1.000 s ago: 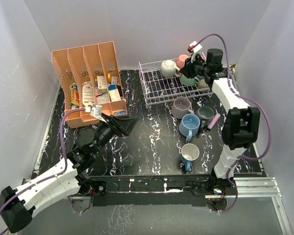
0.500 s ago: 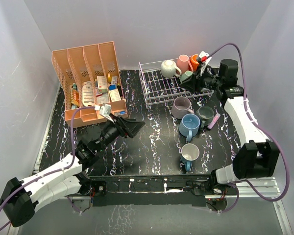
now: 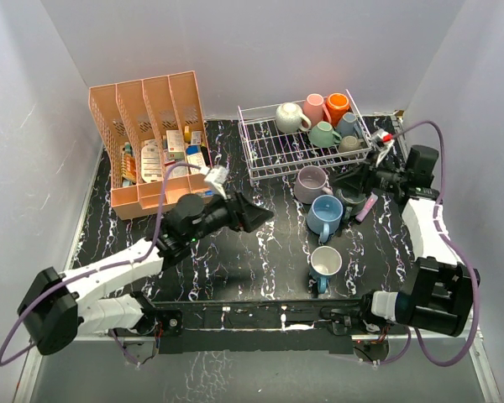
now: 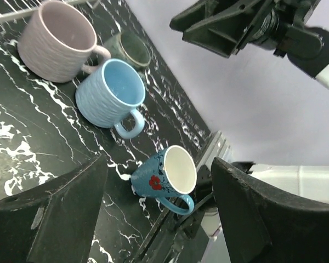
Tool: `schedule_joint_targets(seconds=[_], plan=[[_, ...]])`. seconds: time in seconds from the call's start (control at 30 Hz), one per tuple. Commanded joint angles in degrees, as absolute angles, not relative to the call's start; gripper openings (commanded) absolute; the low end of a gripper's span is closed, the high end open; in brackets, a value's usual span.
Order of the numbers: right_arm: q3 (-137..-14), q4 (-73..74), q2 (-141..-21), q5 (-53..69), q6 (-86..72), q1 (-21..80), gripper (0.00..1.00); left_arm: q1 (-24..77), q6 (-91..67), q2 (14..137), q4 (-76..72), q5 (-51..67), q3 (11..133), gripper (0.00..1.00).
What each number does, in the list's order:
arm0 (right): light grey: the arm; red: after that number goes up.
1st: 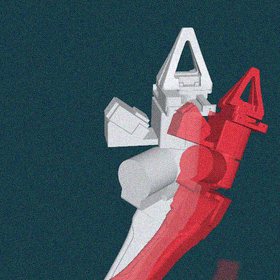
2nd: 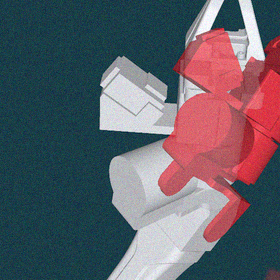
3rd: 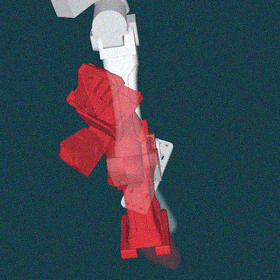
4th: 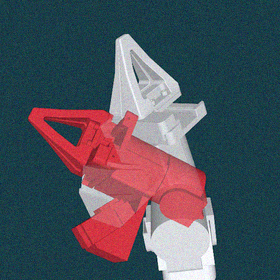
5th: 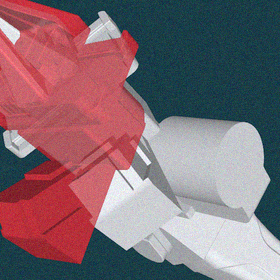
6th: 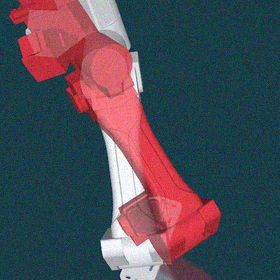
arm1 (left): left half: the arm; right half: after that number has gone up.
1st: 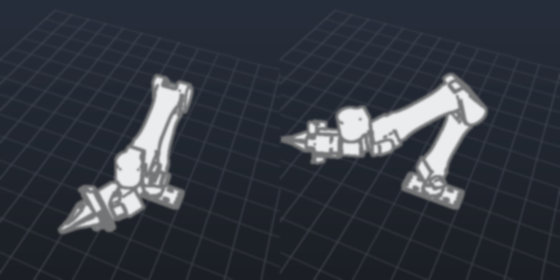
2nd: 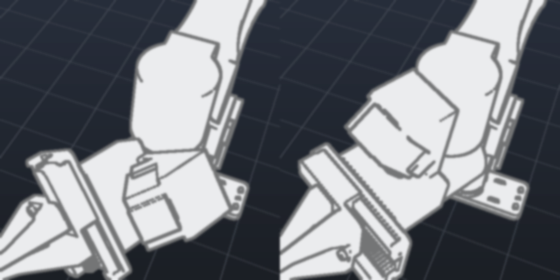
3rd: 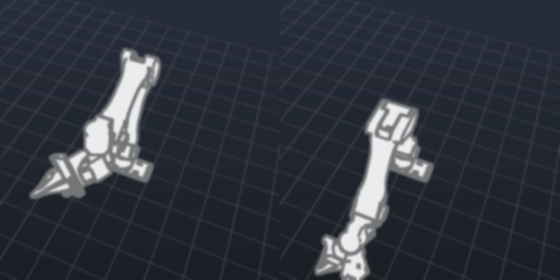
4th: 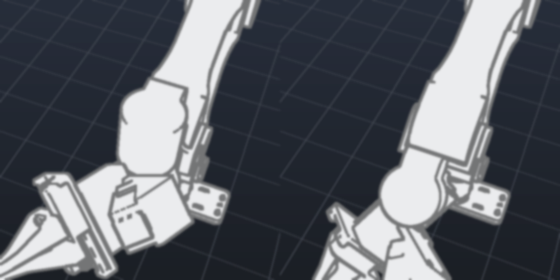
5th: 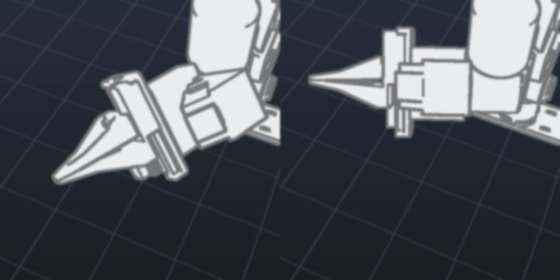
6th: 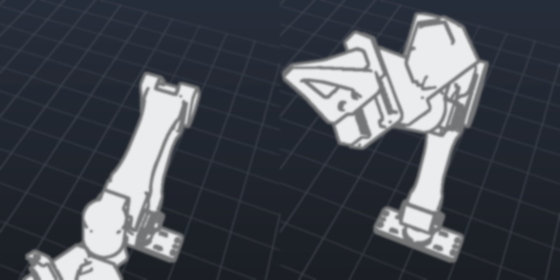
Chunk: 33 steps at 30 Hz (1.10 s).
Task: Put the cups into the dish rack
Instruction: Pick up the cup at the center of the board.
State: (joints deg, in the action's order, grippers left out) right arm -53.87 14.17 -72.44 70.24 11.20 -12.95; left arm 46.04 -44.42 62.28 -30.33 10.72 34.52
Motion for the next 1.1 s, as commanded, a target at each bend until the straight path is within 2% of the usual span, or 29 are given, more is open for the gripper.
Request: schedule_joint_targets(seconds=[0.0, 0.23, 0.33, 0.77, 1.07], plan=[[-49.53, 0.46, -70.55, 80.63, 3.19, -18.35, 0.37, 53.03, -35.42, 67.29, -17.41, 7.53, 44.96, 0.73], [-45.39, -3.82, -71.01, 81.52, 1.24, -23.57, 0.41, 64.97, -24.91, 83.14, 7.08, -10.07, 64.45, 0.72], [-45.72, -3.48, -71.28, 80.61, 0.97, -23.66, 0.41, 67.74, -22.83, 89.87, 14.27, -13.13, 72.61, 0.71], [-46.23, -2.20, -71.04, 78.96, 0.99, -23.73, 0.41, 71.52, -15.29, 109.52, 31.60, -14.84, 94.37, 0.69], [-46.40, -1.93, -71.37, 78.76, 1.15, -23.73, 0.42, 71.50, -12.26, 116.88, 35.32, -12.32, 102.39, 0.58]])
